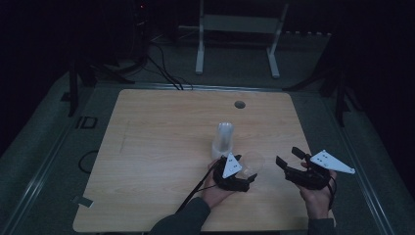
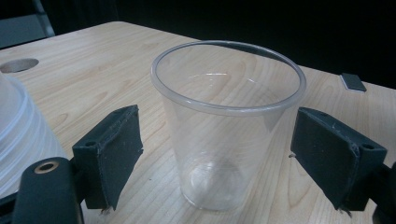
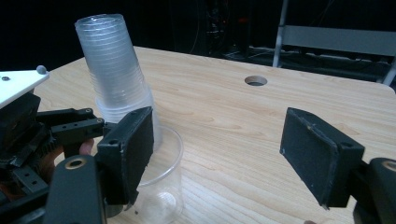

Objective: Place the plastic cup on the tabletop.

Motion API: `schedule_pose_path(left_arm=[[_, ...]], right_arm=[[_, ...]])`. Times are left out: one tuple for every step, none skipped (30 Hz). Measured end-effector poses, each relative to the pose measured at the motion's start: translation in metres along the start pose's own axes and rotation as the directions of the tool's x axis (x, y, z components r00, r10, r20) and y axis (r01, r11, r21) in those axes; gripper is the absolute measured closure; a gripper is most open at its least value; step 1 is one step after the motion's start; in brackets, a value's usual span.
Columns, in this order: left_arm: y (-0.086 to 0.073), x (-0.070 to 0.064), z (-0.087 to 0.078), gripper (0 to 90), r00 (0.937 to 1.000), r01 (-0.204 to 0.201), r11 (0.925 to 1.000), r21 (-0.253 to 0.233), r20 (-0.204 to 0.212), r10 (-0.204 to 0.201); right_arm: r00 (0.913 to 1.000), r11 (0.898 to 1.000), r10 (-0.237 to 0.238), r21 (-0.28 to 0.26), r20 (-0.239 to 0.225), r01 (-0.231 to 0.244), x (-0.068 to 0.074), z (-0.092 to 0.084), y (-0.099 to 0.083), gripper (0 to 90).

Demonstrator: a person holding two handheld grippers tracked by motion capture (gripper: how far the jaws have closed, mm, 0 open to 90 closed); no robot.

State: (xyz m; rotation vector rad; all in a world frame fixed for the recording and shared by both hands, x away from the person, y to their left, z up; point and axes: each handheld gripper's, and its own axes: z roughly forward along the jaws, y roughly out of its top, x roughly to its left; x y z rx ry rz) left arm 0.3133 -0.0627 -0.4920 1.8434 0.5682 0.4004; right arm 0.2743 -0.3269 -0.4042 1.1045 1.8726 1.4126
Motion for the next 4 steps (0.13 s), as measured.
schedule_pose_path(left_arm=[[-0.0001,0.0000,-0.0005,16.3,1.0000,0.003,1.0000,0.001,-0.001,-0.003],[-0.0006,0.0003,-0.0011,16.4,1.0000,0.003,1.0000,0.001,0.002,-0.003],[-0.0011,0.0000,-0.0024,16.5,1.0000,0.002,1.0000,0.004,0.000,-0.002],[-0.0011,0.0000,-0.0024,16.5,1.0000,0.002,1.0000,0.004,0.000,-0.002]], right_arm=[[1.0000,1.000,0.000,0.000,0.001,0.000,-0.0002,-0.0003,0.0001,25.6],[1.0000,1.000,0.001,0.000,0.001,-0.001,-0.0004,-0.0007,0.0001,25.6],[1.0000,1.000,0.001,-0.001,0.002,-0.001,-0.0008,-0.0011,0.0002,25.6],[1.0000,1.000,0.002,-0.002,0.003,-0.002,-0.0014,-0.0013,0.0003,25.6]])
